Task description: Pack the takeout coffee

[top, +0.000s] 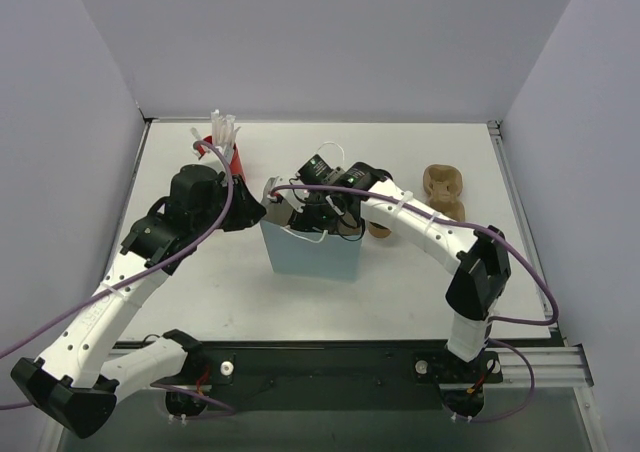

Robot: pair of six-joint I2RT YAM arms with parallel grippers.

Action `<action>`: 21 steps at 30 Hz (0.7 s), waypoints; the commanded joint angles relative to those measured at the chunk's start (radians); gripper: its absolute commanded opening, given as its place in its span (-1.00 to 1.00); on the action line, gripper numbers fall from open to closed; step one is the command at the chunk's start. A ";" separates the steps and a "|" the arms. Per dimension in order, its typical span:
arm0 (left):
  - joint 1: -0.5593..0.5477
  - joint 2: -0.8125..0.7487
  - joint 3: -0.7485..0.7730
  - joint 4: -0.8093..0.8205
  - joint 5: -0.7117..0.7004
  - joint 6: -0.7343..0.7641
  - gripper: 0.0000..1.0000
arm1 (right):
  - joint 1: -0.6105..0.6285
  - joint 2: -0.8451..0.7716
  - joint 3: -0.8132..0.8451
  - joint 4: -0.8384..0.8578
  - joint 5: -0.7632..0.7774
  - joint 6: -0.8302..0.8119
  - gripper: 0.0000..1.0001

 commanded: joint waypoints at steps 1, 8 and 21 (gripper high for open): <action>-0.003 -0.016 0.033 -0.021 -0.010 0.008 -0.21 | 0.004 -0.012 0.024 -0.016 0.031 0.013 0.25; -0.003 0.001 0.073 -0.049 -0.053 0.036 0.02 | 0.001 -0.063 0.096 -0.018 0.029 0.089 0.22; -0.011 0.073 0.149 0.035 -0.078 0.109 0.11 | -0.003 -0.204 0.276 -0.052 0.348 0.465 0.21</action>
